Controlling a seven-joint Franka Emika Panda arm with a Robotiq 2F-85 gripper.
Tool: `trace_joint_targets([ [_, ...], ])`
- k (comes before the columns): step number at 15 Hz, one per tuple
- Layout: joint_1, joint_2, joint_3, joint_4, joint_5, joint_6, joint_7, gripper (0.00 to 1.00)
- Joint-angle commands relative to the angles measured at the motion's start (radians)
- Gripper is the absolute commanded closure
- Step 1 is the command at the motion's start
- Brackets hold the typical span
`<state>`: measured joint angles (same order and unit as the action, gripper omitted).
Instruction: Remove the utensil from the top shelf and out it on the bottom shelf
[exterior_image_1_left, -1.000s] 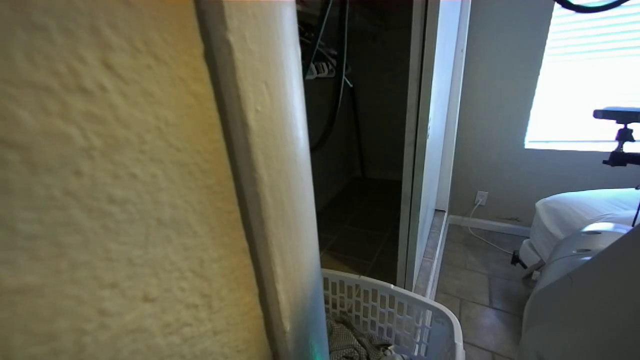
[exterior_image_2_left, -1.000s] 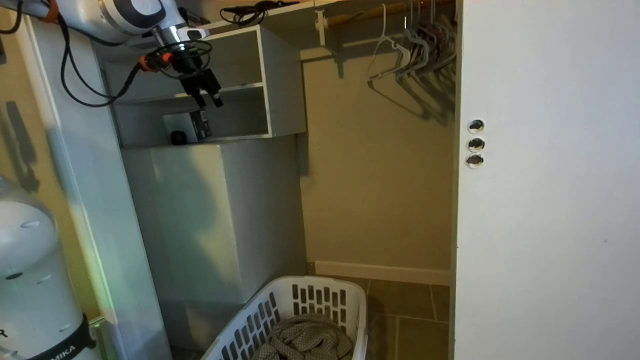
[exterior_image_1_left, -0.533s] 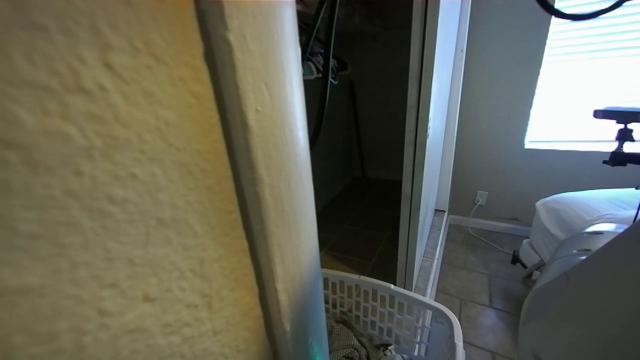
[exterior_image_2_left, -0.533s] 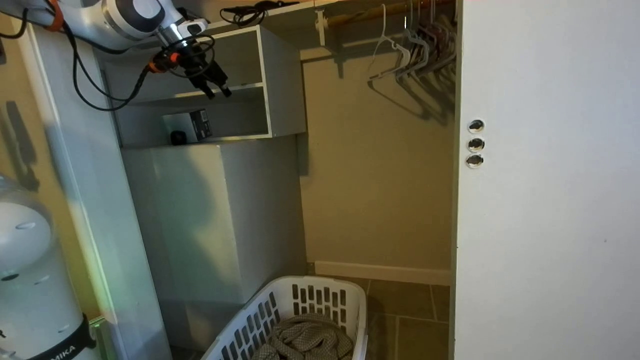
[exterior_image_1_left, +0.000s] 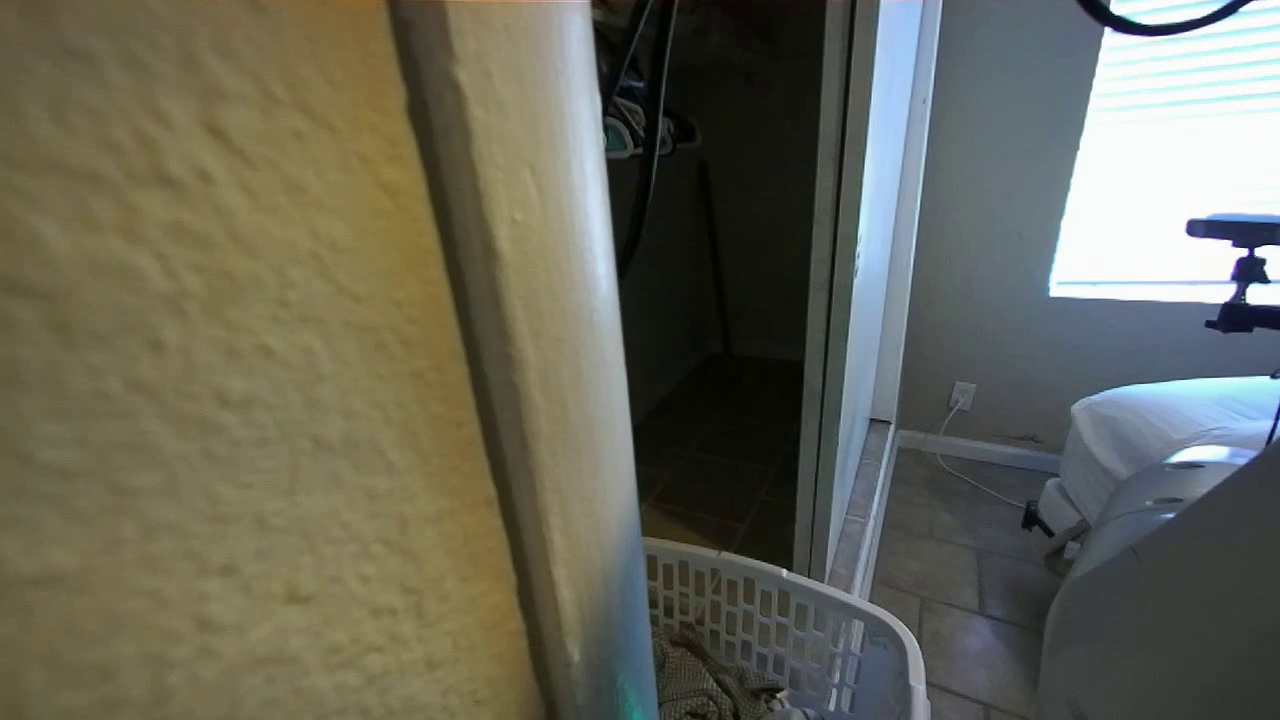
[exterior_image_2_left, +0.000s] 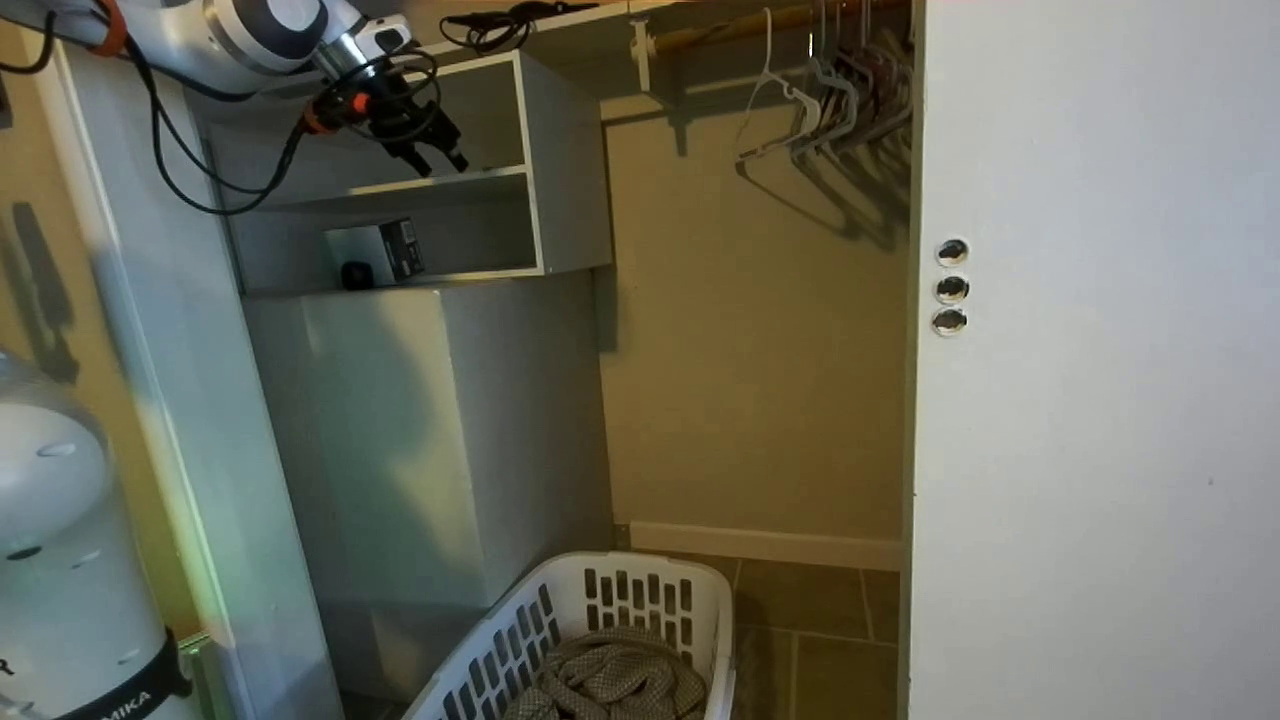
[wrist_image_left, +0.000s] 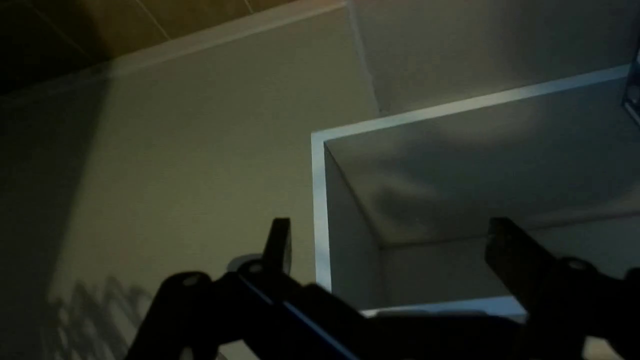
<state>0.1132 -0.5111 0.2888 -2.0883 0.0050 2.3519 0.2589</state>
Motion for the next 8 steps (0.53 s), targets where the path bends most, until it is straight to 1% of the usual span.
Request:
trace_joint_targets([
  [1, 0.049, 0.062, -0.048, 0.086, 0.026, 0.052, -0.115, 0.0],
  [5, 0.117, 0.12, -0.096, 0.183, 0.112, 0.016, -0.218, 0.0],
  [8, 0.153, 0.164, -0.109, 0.241, 0.163, 0.005, -0.293, 0.0],
])
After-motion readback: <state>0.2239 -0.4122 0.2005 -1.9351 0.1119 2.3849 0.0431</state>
